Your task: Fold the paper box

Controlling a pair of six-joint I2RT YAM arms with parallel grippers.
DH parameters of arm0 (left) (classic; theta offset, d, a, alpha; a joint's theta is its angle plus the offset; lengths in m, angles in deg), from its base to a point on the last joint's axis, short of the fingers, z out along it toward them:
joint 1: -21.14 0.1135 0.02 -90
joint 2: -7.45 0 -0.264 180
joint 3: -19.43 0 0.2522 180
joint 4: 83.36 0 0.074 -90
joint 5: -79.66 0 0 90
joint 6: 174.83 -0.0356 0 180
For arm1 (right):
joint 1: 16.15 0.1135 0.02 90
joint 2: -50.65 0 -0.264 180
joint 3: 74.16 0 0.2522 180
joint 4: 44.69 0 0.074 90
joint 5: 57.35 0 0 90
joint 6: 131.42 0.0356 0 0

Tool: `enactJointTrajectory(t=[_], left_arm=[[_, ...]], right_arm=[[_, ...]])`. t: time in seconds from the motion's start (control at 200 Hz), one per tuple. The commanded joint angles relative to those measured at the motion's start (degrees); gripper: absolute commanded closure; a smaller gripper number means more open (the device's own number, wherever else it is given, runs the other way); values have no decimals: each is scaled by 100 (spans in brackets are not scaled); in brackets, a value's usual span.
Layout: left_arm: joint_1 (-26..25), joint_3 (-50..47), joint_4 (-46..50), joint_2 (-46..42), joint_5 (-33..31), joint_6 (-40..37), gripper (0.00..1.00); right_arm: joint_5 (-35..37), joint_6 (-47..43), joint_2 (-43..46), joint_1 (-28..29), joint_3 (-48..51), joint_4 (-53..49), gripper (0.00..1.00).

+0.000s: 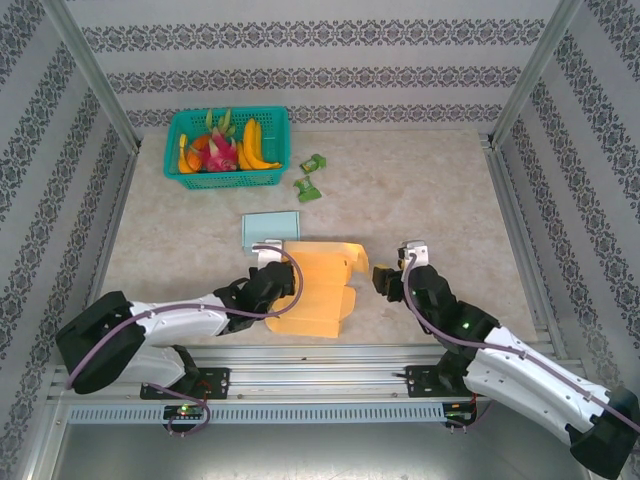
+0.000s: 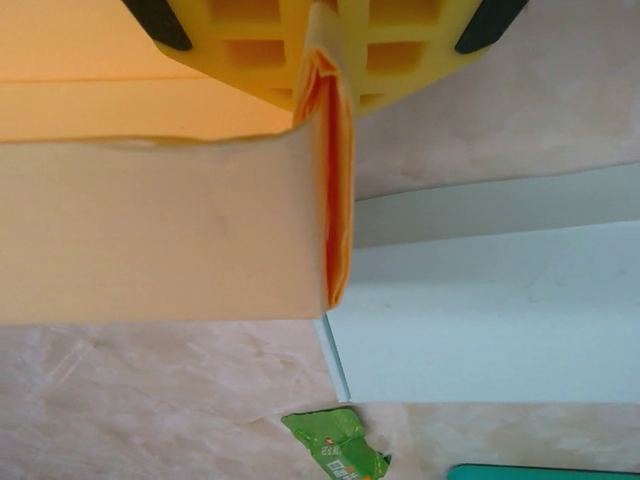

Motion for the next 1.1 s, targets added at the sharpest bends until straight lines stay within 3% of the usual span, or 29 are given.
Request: enactJointTrajectory(t=[0.0,0.135,0.33,0.894,1.094], left_arm=[[85,-105,54,-261,101,-237,100],[80,-145,73,-354,111,-239,100],[82,-144,82,-356,166,-238,100],[91,-175,398,-493,17,12,100],[89,-275,440,-668,13,-17,100]], right_arm=[[-716,-206,-173,-4,37,503,42],[-1413,-362,-497,83,-52,895,43],[-1748,-593,-673,319,-58,1261,44],[-1949,-764,-980,560,-245,1347,48],[-1776,-862,-630,570,-199,1077,46]])
